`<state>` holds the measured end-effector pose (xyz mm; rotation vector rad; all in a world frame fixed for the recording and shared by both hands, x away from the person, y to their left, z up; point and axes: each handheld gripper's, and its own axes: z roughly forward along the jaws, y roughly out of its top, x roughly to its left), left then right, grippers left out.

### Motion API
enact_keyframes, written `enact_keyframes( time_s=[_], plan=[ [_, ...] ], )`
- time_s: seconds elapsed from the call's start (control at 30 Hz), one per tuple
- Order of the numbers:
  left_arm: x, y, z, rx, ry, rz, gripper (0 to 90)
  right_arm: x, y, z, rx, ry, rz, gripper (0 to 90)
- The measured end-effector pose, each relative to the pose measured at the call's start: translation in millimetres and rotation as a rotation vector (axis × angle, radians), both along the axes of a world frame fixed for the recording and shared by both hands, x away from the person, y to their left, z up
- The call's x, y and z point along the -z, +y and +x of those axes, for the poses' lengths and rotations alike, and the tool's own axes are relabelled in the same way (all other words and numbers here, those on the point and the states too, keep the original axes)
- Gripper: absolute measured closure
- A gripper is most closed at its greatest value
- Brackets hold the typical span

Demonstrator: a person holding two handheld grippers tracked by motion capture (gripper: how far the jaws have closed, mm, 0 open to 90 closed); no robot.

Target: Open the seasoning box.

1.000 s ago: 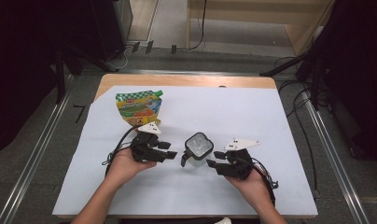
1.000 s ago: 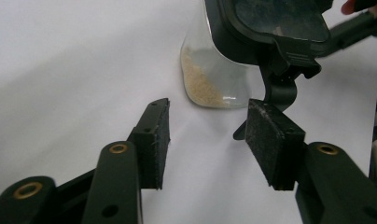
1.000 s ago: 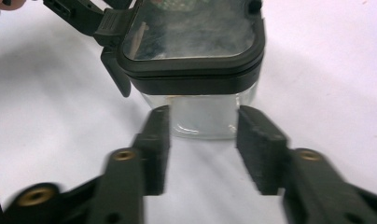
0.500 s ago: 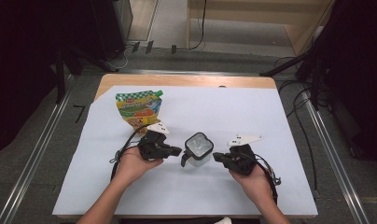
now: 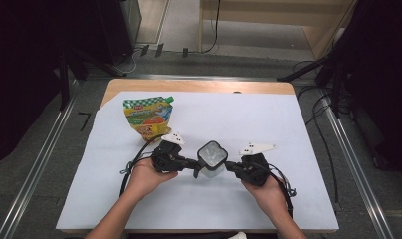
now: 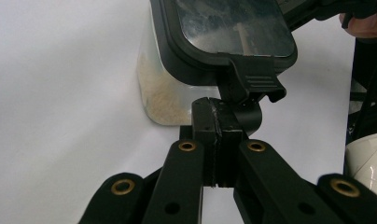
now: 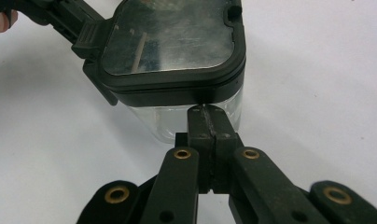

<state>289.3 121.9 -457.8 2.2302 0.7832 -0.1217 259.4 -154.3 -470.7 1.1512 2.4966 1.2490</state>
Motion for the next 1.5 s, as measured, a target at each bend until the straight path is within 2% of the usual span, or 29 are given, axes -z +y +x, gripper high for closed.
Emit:
enact_keyframes(
  time_s=[0.2, 0.67, 0.83, 0.93, 1.27, 1.37, 1.5],
  plan=[
    [-0.6, -3.9, -2.0, 0.006, -0.001, 0.004, 90.0, 0.5, -0.9, 3.2, 0.019, -0.005, 0.002, 90.0],
    [2.2, -11.8, -4.3, 0.012, 0.032, -0.039, 90.0, 4.4, -1.3, 18.9, 0.06, -0.022, 0.025, 90.0],
    [2.0, -13.6, -5.7, 0.006, 0.04, -0.039, 90.0, 5.3, -2.0, 19.6, 0.062, -0.021, 0.027, 90.0],
    [1.8, -17.1, -7.4, 0.019, 0.037, -0.035, 90.0, 6.3, -1.8, 18.5, 0.058, -0.02, 0.012, 90.0],
    [2.2, -29.2, -11.5, 0.05, 0.023, -0.029, 90.0, 4.9, -4.6, 14.6, 0.065, -0.02, 0.014, 90.0],
    [3.5, -33.3, -11.4, 0.059, 0.034, -0.041, 90.0, 4.8, -6.3, 13.8, 0.068, -0.02, 0.017, 90.0],
    [4.3, -35.5, -12.0, 0.074, 0.043, -0.03, 90.0, 4.0, -10.2, 12.7, 0.074, -0.012, 0.02, 90.0]
  ],
)
